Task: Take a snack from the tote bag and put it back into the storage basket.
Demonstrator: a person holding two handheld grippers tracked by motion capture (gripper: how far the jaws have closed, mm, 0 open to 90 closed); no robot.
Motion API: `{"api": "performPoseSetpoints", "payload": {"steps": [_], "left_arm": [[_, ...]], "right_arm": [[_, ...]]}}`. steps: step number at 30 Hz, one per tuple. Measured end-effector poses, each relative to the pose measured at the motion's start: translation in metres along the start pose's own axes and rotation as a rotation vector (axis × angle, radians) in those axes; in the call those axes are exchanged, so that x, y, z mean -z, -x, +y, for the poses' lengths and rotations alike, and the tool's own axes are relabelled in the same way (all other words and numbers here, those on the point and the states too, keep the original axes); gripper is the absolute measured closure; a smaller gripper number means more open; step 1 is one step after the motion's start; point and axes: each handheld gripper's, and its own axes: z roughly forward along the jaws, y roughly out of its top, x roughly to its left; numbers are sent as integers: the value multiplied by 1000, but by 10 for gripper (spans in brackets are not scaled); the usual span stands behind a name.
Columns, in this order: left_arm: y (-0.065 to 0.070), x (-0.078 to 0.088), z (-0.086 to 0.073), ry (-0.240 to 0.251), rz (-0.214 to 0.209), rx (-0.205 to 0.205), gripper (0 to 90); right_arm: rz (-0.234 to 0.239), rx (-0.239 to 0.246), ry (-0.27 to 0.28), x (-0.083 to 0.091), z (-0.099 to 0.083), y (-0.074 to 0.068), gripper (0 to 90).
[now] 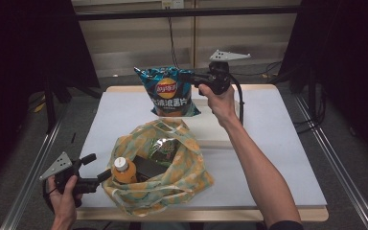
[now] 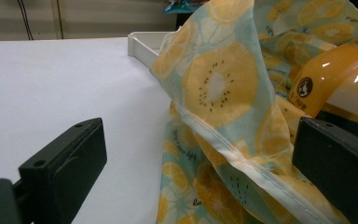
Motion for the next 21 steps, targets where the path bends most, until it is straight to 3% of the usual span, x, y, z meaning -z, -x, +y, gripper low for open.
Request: {"api": "performPoseSetpoints", "payload": {"steps": [4, 9, 18, 21], "left_arm": [[-1, 1, 0, -12, -5, -11, 29], [0, -1, 0, 0, -8, 7, 29], [0, 0, 0, -9, -9, -12, 30], [0, -1, -1, -1, -17, 3, 31]], "right_arm": [[-21, -30, -20, -5, -13, 16, 900], [-43, -55, -34, -8, -22, 33, 900], [-94, -102, -73, -20, -41, 56, 900], [-102, -117, -75, -24, -48, 61, 900]]}}
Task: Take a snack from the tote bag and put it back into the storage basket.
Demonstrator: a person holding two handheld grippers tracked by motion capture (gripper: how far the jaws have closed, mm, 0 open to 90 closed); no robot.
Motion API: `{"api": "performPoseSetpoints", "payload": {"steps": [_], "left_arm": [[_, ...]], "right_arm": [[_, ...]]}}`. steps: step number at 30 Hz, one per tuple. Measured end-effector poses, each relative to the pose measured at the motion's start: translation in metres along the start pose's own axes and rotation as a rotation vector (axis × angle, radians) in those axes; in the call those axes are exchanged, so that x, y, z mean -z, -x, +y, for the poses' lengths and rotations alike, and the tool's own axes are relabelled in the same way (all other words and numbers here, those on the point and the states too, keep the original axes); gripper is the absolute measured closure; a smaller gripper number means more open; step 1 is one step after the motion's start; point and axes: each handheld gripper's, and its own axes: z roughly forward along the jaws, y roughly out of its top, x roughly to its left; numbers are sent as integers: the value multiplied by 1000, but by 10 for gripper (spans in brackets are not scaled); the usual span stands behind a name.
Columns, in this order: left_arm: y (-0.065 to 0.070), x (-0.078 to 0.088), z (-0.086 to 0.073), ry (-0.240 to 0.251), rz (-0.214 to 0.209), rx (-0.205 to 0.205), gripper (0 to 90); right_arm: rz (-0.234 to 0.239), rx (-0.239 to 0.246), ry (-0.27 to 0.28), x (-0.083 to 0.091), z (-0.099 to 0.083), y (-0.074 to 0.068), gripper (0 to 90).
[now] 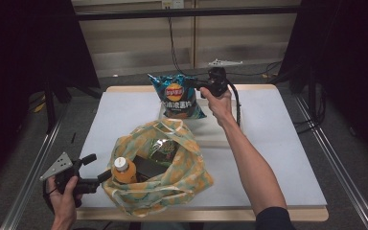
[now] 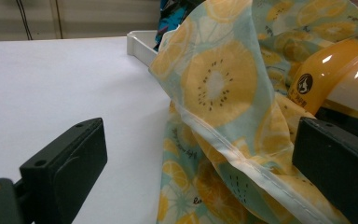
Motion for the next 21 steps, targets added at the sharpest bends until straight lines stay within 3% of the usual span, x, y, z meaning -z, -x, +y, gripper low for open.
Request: {"api": "performPoseSetpoints", "payload": {"steps": [9, 12, 17, 21], "left_arm": [[-1, 2, 1, -12, 15, -25, 31], [-1, 2, 1, 0, 10, -10, 30], [-1, -1, 1, 2, 12, -4, 30], [-1, 1, 1, 0, 18, -9, 30]], "right_arm": [[-38, -21, -16, -10, -6, 16, 900], [-55, -41, -5, -13, -10, 24, 900], [-89, -27, 11, -18, -12, 28, 900], [-147, -13, 16, -20, -14, 34, 891]]}}
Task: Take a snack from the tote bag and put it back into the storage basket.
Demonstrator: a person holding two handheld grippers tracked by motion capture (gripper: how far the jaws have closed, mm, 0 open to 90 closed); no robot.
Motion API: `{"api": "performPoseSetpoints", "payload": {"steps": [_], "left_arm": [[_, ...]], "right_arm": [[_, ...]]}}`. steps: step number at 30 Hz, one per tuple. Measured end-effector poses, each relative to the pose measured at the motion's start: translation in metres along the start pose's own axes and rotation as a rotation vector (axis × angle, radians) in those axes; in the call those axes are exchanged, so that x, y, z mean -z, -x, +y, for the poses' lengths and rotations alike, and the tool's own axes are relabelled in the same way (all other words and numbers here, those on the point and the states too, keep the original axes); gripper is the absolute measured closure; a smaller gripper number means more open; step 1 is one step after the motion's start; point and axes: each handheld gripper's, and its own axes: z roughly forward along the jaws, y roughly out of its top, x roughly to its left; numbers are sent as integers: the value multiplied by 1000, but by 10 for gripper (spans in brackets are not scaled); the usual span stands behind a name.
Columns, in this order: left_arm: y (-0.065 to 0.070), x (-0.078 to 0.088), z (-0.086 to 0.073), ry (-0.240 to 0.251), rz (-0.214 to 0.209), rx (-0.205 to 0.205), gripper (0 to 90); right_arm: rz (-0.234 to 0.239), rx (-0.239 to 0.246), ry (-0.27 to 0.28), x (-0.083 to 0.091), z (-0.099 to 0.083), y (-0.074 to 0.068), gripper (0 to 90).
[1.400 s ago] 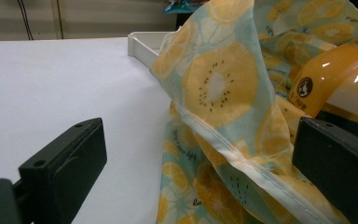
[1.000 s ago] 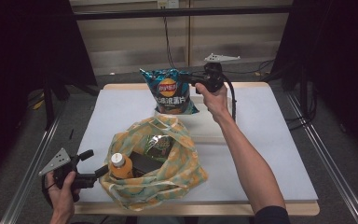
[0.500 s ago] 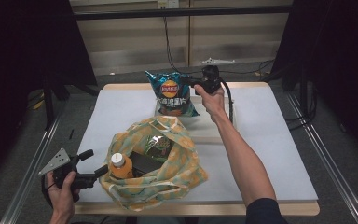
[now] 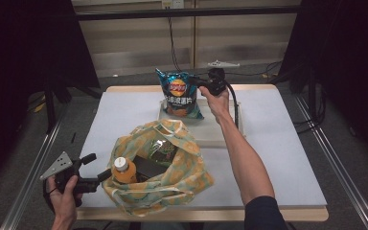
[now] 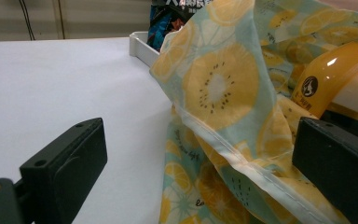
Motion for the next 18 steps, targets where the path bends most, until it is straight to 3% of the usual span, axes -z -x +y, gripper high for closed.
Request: {"api": "performPoseSetpoints", "payload": {"steps": [3, 8, 16, 18], "left_arm": [[0, 0, 0, 3, 3, 3, 30], [1, 0, 0, 5, -6, 4, 30], [1, -1, 0, 7, -9, 8, 30], [1, -1, 0, 7, -9, 8, 30]], "right_arm": [[-29, 15, 4, 0, -1, 3, 855], [-72, 26, -18, -2, -2, 7, 703], [-111, -6, -68, -3, -9, 12, 483], [-115, -4, -73, -2, -8, 12, 483]]}}
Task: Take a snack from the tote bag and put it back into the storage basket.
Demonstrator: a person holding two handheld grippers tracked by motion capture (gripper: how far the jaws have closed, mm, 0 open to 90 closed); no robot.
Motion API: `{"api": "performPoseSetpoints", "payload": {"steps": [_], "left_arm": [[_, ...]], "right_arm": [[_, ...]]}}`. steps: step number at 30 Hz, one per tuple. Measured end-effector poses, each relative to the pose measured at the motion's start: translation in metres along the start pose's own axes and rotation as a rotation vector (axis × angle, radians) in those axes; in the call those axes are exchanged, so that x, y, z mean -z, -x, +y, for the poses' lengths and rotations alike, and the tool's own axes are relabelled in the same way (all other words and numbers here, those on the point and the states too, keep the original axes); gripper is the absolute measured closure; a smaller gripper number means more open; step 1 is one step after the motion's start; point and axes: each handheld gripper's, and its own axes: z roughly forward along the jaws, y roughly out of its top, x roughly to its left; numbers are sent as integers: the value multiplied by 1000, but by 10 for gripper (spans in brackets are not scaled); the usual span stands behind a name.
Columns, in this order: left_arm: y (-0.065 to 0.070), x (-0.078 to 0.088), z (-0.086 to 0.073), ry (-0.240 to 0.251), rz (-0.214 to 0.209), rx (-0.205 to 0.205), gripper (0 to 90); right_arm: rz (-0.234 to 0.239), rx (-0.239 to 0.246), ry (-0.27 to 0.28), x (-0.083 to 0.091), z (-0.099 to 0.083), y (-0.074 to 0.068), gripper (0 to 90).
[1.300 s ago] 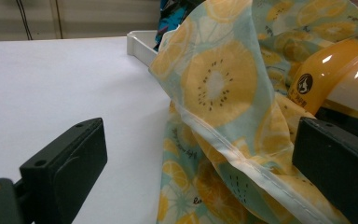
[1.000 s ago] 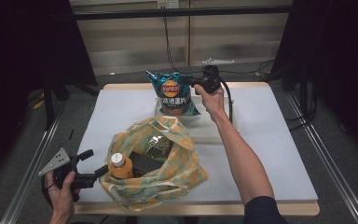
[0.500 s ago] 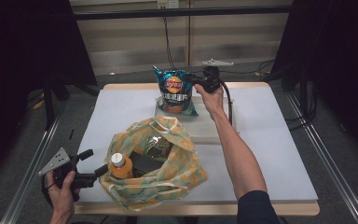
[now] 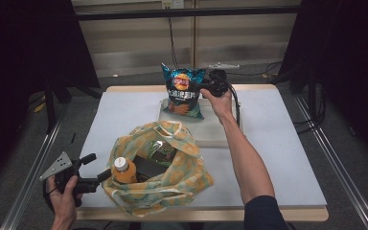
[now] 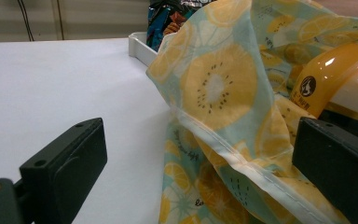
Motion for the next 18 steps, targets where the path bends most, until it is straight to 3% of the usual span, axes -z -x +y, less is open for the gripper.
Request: {"api": "performPoseSetpoints", "payload": {"steps": [6, 11, 15, 18], "left_arm": [[-1, 0, 0, -1, 1, 0, 30], [0, 1, 0, -6, 6, -6, 30], [0, 0, 1, -6, 2, -8, 30], [1, 0, 1, 3, 6, -2, 30]], "right_arm": [[6, 6, -10, 12, 2, 1, 276], [15, 27, -13, 28, 0, -3, 217], [22, 29, -11, 43, -8, -5, 242], [34, 37, -34, 50, -18, -7, 365]]}}
